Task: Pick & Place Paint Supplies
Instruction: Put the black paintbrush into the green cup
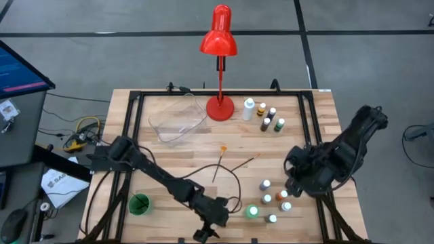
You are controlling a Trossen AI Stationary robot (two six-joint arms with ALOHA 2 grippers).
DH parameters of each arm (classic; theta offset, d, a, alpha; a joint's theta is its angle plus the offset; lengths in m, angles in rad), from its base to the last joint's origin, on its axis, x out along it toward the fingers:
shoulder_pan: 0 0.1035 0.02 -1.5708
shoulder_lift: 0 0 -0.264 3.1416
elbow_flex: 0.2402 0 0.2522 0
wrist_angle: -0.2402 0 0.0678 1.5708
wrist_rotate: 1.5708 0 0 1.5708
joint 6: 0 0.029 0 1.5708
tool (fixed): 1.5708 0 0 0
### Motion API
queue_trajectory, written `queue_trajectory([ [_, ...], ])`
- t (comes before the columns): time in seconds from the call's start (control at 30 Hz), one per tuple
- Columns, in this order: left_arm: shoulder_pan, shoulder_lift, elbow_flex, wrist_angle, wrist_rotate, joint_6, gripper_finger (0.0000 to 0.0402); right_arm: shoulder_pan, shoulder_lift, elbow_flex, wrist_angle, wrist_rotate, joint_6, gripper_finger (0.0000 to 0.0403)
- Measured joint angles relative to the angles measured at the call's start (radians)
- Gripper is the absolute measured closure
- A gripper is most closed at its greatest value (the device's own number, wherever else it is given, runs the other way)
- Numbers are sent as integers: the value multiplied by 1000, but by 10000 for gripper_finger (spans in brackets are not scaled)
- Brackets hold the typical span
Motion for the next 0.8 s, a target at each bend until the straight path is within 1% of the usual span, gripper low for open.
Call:
queue_trajectory([
  [0.17, -4, 43, 0, 2, -85, -4, 186, 30, 55, 0, 6, -1, 23, 403],
  [0.33, -11, 85, 0, 0, -87, -4, 187, 40, 88, 0, 7, -4, 61, 403],
  [0.53, -50, 119, 0, 1, -115, 6, 187, 46, 90, 0, 9, -4, 78, 403],
  [0.73, -89, 130, 0, 6, -200, 88, 187, 46, 91, 0, 9, -4, 78, 403],
  [0.8, -92, 130, 0, 7, -209, 102, 187, 46, 91, 0, 9, -4, 78, 403],
])
